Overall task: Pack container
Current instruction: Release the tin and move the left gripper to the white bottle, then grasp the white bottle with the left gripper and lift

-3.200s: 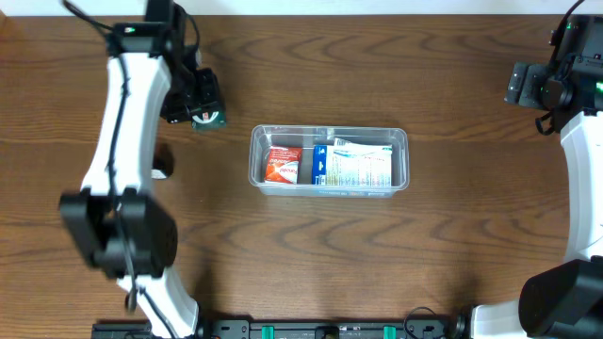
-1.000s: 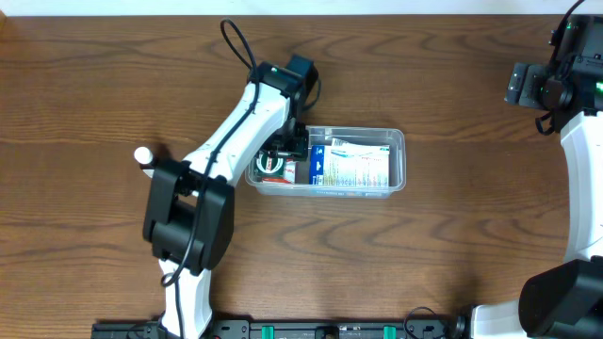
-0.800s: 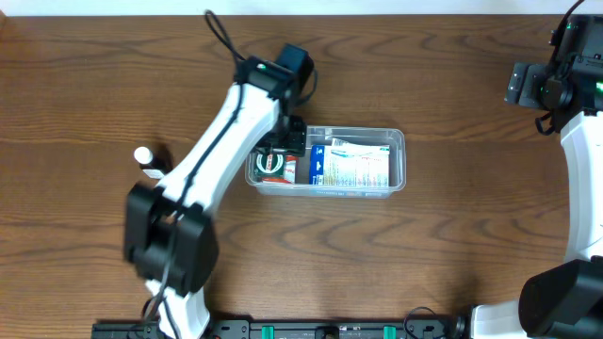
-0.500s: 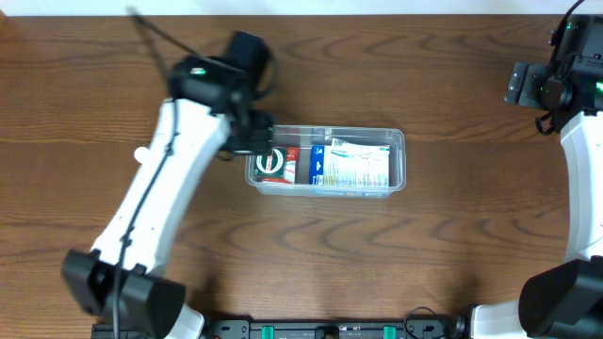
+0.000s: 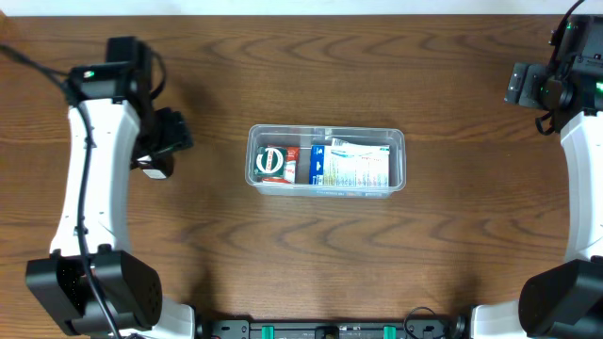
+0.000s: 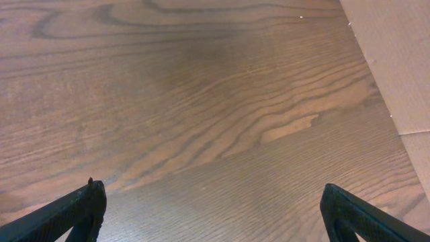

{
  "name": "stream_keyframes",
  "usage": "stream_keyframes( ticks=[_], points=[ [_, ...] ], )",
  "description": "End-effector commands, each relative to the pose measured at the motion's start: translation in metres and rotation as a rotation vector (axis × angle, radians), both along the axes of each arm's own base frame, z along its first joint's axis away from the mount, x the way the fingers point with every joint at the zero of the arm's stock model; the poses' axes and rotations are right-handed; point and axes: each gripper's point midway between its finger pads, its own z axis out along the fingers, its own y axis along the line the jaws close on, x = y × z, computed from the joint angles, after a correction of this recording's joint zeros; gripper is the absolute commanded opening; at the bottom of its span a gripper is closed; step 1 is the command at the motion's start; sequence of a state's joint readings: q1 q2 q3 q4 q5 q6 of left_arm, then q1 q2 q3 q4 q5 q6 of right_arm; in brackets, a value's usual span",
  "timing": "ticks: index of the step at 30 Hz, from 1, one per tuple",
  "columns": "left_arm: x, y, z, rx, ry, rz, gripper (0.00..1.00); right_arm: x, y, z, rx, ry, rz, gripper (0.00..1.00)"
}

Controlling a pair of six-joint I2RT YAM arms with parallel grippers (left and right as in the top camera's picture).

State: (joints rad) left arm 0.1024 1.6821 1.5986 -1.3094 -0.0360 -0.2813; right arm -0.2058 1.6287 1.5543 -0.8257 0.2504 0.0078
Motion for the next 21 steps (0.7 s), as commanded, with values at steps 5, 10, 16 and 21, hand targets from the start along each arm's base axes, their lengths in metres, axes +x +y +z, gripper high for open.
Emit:
stream_keyframes(
  ticks=[5, 10, 16, 21],
  points=[
    [-0.003, 0.027, -0.035, -0.044, -0.008, 0.19, 0.83, -0.001, -0.002, -0.001, 0.008, -0.003, -0.015, 0.99],
    [0.004, 0.034, -0.055, -0.042, -0.047, 0.237, 0.83, -0.001, -0.002, -0.001, 0.008, -0.003, -0.015, 0.99],
    [0.017, 0.041, -0.07, -0.043, -0.103, 0.309, 0.83, -0.001, -0.002, -0.001, 0.008, -0.003, -0.015, 0.99],
    [0.028, 0.044, -0.074, -0.04, -0.135, 0.31, 0.83, -0.001, -0.002, -0.001, 0.008, -0.003, -0.015, 0.99]
  ],
)
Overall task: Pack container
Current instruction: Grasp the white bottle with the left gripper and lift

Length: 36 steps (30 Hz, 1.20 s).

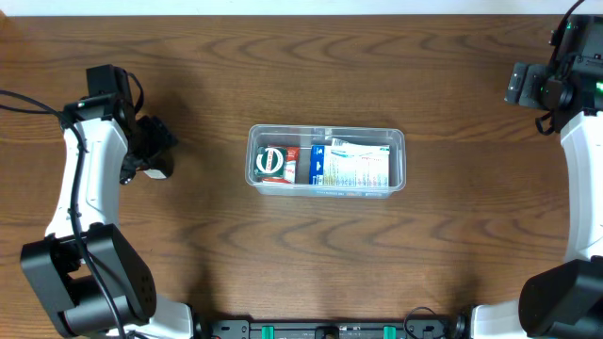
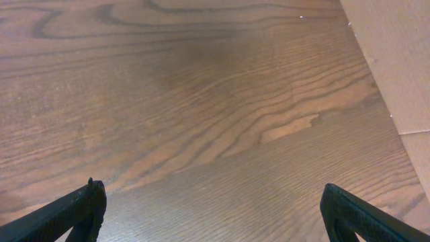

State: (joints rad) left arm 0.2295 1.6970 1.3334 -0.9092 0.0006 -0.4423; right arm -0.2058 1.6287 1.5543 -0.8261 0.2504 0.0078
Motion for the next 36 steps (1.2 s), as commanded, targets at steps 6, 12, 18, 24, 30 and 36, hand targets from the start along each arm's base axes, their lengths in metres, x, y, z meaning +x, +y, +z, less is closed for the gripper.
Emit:
stream_keyframes(
  ticks=[6, 12, 18, 24, 30, 36],
  points=[
    [0.01, 0.005, -0.012, -0.001, -0.011, 0.028, 0.83, -0.001, -0.002, -0.001, 0.008, -0.003, -0.015, 0.99],
    [0.011, 0.007, -0.021, 0.006, 0.008, 0.028, 0.83, -0.001, -0.002, -0.001, 0.008, -0.003, -0.015, 0.99],
    [0.01, 0.007, -0.03, 0.002, 0.035, 0.017, 0.79, -0.001, -0.002, -0.001, 0.008, -0.003, -0.015, 0.99],
    [0.01, 0.01, -0.03, 0.003, 0.035, 0.02, 0.52, -0.001, -0.002, -0.001, 0.008, -0.003, -0.015, 0.99],
    [0.008, 0.01, -0.031, 0.002, 0.042, 0.016, 0.41, -0.001, -0.002, -0.001, 0.008, -0.003, -0.015, 0.99],
    [0.006, 0.01, -0.03, 0.006, 0.052, -0.014, 0.22, -0.001, -0.002, -0.001, 0.008, -0.003, -0.015, 0.99]
  ],
)
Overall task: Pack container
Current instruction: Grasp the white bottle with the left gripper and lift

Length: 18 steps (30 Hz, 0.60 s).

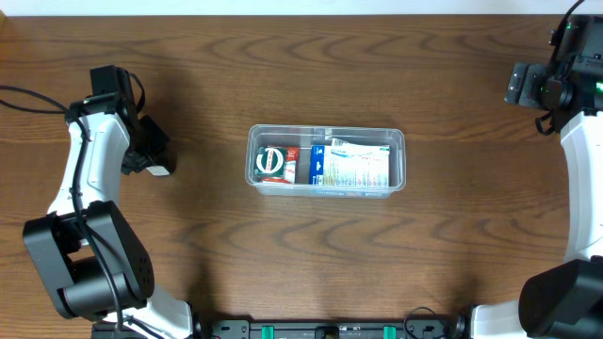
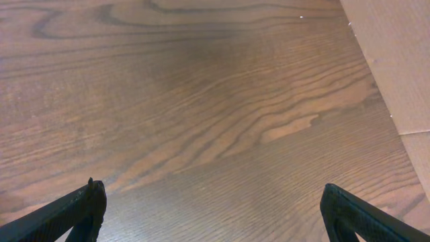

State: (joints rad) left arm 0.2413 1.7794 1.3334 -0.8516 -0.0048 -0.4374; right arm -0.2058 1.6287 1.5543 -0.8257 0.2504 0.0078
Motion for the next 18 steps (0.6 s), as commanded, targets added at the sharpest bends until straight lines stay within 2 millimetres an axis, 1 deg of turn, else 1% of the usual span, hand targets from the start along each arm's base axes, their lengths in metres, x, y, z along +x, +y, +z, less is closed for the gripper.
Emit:
stream_keyframes(
  ticks=[1, 5, 8, 12, 14, 17, 18],
  points=[
    [-0.006, 0.001, -0.004, 0.004, 0.03, -0.024, 0.22, -0.001, -0.002, -0.001, 0.008, -0.003, -0.015, 0.99],
    [-0.008, 0.001, 0.001, 0.006, 0.045, -0.056, 0.2, -0.001, -0.002, -0.001, 0.008, -0.003, -0.015, 0.99],
    [-0.011, 0.0, 0.014, 0.008, 0.057, -0.086, 0.2, -0.001, -0.002, -0.001, 0.008, -0.003, -0.015, 0.99],
    [-0.013, -0.003, 0.044, 0.006, 0.048, -0.137, 0.2, -0.001, -0.002, -0.001, 0.008, -0.003, -0.015, 0.99],
    [-0.012, -0.011, 0.061, -0.014, 0.027, -0.189, 0.2, -0.001, -0.002, -0.001, 0.008, -0.003, -0.015, 0.99],
    [-0.009, -0.031, 0.091, -0.065, -0.037, -0.286, 0.2, -0.001, -0.002, -0.001, 0.008, -0.003, -0.015, 0.99],
    [-0.006, -0.049, 0.108, -0.098, -0.094, -0.368, 0.2, -0.001, -0.002, -0.001, 0.008, -0.003, -0.015, 0.99]
  ],
)
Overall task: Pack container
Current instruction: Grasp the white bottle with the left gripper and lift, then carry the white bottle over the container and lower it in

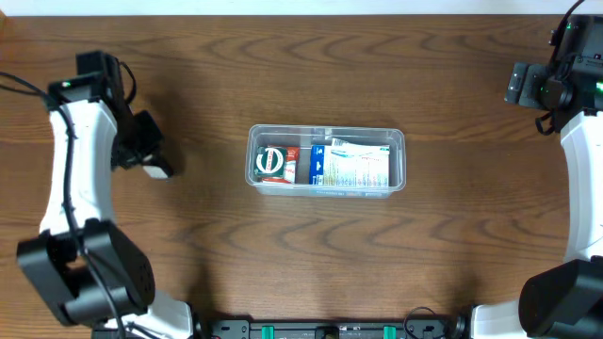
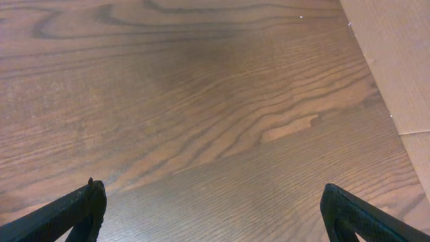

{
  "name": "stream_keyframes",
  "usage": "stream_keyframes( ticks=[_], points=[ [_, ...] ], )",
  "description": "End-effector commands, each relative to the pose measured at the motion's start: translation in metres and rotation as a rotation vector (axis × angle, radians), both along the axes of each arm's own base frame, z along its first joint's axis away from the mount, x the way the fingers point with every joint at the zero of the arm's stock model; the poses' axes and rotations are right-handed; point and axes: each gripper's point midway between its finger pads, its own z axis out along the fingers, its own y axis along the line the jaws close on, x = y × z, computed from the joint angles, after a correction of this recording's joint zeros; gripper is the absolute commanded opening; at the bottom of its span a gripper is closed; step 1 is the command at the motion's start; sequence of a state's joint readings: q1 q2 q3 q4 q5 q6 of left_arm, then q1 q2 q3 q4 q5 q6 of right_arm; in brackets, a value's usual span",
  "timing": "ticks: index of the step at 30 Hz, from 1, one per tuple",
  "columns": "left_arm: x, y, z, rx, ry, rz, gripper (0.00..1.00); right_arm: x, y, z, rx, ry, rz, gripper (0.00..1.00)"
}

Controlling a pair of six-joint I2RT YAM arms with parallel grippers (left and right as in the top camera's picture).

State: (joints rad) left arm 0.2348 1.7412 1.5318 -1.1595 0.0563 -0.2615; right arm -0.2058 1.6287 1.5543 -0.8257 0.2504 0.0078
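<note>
A clear plastic container (image 1: 326, 162) sits at the middle of the wooden table. Inside it, a round green and white item (image 1: 272, 162) lies at the left end and blue and white packets (image 1: 350, 166) fill the right part. My left gripper (image 1: 141, 149) hangs over bare wood well left of the container; its jaws do not show clearly. My right gripper (image 2: 209, 188) is at the far right edge, open wide, with only wood grain between its black fingers (image 2: 80, 205).
A beige cardboard surface (image 2: 396, 60) borders the table on the right in the right wrist view. The table's far edge (image 1: 301, 11) runs along the top of the overhead view. The right arm (image 1: 537, 85) stays at the top right corner.
My left arm has shifted a little up and to the left, its gripper slightly farther from the container. The right arm and the container's contents are unchanged.
My left gripper first hung closest to the container's left end, over bare wood. At each later moment it stood a bit farther left, ending near the table's left side. The right gripper stayed open and still, and the container stayed filled throughout.
</note>
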Motion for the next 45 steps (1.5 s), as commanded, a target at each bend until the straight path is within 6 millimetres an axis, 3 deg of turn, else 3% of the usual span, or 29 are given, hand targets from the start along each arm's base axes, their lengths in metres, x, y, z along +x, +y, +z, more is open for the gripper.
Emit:
stream_keyframes(
  ticks=[1, 9, 17, 27, 33, 45],
  points=[
    [0.013, -0.041, 0.057, -0.082, -0.186, -0.212, 0.2, -0.001, -0.002, -0.001, 0.008, -0.003, -0.015, 0.99],
    [0.01, -0.119, 0.092, -0.074, -0.308, -0.554, 0.2, -0.001, -0.002, -0.001, 0.008, -0.003, -0.015, 0.99],
    [-0.009, -0.206, 0.094, -0.063, -0.332, -0.977, 0.2, -0.001, -0.002, -0.001, 0.008, -0.003, -0.015, 0.99],
    [-0.017, -0.278, 0.098, -0.075, -0.425, -1.191, 0.2, -0.001, -0.002, -0.001, 0.008, -0.003, -0.015, 0.99],
    [-0.015, -0.305, 0.084, -0.077, -0.437, -1.28, 0.2, -0.001, -0.002, -0.001, 0.008, -0.003, -0.015, 0.99],
    [-0.011, -0.291, 0.038, 0.006, -0.27, -1.297, 0.2, -0.001, -0.002, -0.001, 0.008, -0.003, -0.015, 0.99]
  ],
)
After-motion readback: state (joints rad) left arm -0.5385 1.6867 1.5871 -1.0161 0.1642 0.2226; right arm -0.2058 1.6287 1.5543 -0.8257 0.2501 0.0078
